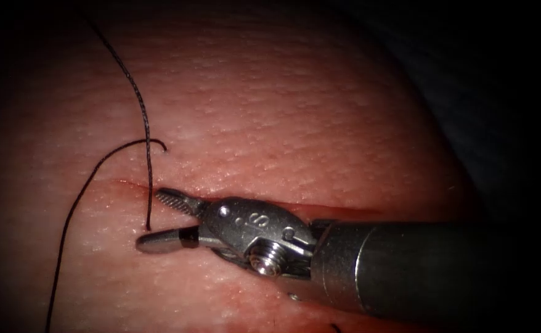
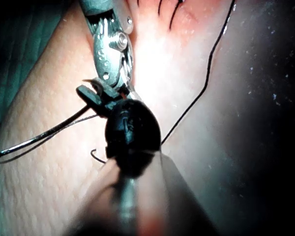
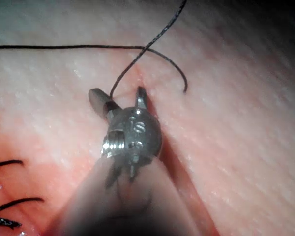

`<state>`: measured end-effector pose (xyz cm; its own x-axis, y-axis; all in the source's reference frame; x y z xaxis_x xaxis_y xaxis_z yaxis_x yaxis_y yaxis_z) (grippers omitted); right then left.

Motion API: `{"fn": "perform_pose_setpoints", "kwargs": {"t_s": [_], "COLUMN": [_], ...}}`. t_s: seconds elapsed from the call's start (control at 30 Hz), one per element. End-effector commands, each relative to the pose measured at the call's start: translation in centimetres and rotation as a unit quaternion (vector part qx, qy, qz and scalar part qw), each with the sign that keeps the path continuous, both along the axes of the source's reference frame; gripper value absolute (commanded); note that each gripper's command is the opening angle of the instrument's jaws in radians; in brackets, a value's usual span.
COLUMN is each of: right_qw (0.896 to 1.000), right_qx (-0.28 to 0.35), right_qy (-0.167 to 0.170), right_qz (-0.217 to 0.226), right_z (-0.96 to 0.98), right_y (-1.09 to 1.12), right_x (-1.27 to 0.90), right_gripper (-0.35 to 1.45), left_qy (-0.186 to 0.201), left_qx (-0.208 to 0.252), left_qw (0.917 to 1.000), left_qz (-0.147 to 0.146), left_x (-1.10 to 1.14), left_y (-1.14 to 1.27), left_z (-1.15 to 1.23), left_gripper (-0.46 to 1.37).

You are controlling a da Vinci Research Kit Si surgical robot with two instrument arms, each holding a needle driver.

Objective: Wound Closure
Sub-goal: Grasp the suture and pull it down with the right hand until the only a short end it left

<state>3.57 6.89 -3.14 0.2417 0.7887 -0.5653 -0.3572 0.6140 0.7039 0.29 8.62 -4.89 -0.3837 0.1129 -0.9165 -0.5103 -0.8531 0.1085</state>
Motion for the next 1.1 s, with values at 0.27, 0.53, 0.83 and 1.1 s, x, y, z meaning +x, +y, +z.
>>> {"fn": "perform_pose_setpoints", "kwargs": {"t_s": [0.27, 0.53, 0.83, 1.1], "right_qw": [1.0, 0.998, 0.996, 0.993], "right_qx": [0.007, 0.015, 0.026, 0.038], "right_qy": [0.013, 0.022, 0.035, 0.043], "right_qz": [-0.014, -0.057, -0.076, -0.102], "right_z": [0.0, -0.14, -0.65, -1.2], "right_y": [0.0, -0.12, -0.39, -0.7], "right_x": [0.06, 0.03, -0.01, 0.1], "right_gripper": [0.48, -0.35, -0.35, -0.35], "left_qy": [0.001, 0.002, 0.001, -0.001], "left_qx": [0.002, 0.001, 0.021, 0.042], "left_qw": [1.0, 1.0, 0.9998, 0.9991], "left_qz": [0.001, 0.0, 0.002, 0.004], "left_x": [0.0, 0.01, 0.0, 0.05], "left_y": [-0.01, -0.02, -0.13, -0.33], "left_z": [-0.02, -0.01, 0.24, 0.44], "left_gripper": [-0.35, -0.35, -0.35, -0.35]}}
